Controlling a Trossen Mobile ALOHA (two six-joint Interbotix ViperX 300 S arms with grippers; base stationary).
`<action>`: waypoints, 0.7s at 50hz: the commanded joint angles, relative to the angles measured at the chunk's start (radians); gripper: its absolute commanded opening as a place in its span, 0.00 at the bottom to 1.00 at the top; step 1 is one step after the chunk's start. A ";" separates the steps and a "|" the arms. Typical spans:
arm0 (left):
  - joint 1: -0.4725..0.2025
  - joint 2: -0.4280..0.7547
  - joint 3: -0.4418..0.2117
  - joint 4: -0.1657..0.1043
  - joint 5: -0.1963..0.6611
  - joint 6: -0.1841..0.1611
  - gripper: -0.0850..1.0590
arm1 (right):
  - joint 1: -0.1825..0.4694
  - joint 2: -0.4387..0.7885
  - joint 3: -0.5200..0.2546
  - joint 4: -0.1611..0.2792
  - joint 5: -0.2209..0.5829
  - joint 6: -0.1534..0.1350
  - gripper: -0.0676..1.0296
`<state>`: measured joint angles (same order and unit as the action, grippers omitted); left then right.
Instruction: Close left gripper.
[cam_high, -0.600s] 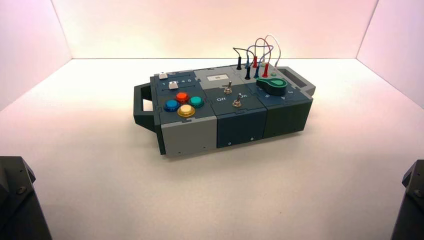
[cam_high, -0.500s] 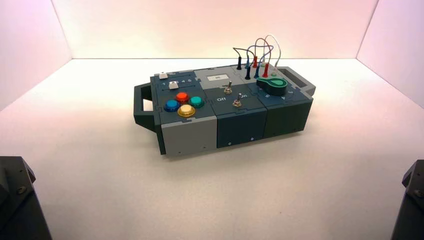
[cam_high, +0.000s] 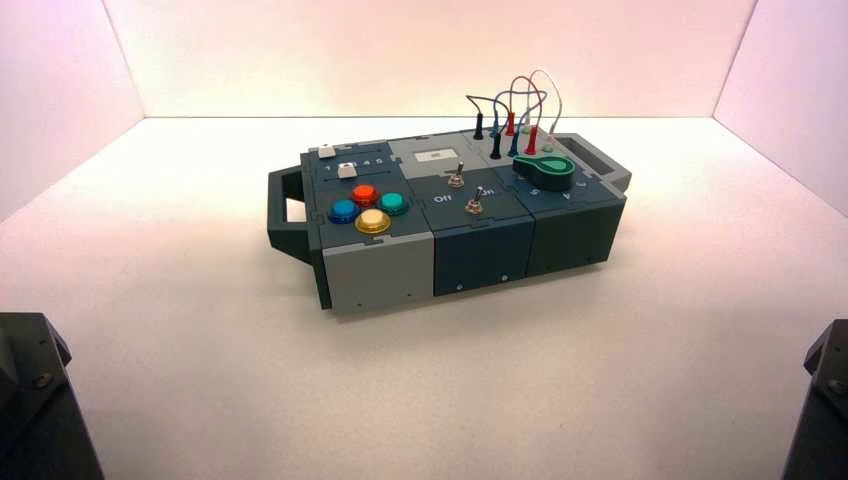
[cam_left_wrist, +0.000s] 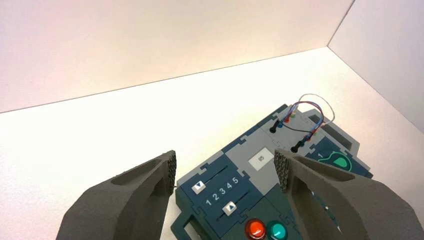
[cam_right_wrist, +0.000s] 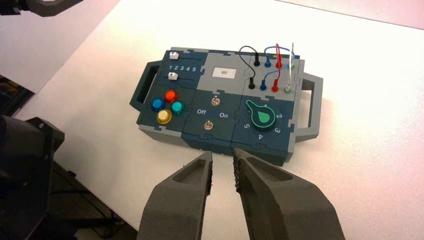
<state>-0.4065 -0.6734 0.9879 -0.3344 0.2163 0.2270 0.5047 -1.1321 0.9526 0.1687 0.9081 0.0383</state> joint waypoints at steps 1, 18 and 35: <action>0.003 -0.003 -0.023 0.003 -0.005 0.002 0.95 | -0.003 0.005 -0.014 0.000 -0.009 0.003 0.30; 0.003 -0.002 -0.025 0.003 -0.005 0.002 0.95 | -0.003 0.006 -0.012 -0.002 -0.009 0.000 0.30; 0.003 -0.002 -0.014 0.003 -0.005 0.003 0.59 | -0.005 0.006 -0.012 -0.002 -0.009 -0.002 0.30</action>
<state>-0.4065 -0.6719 0.9879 -0.3329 0.2163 0.2286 0.5047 -1.1321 0.9526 0.1657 0.9097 0.0368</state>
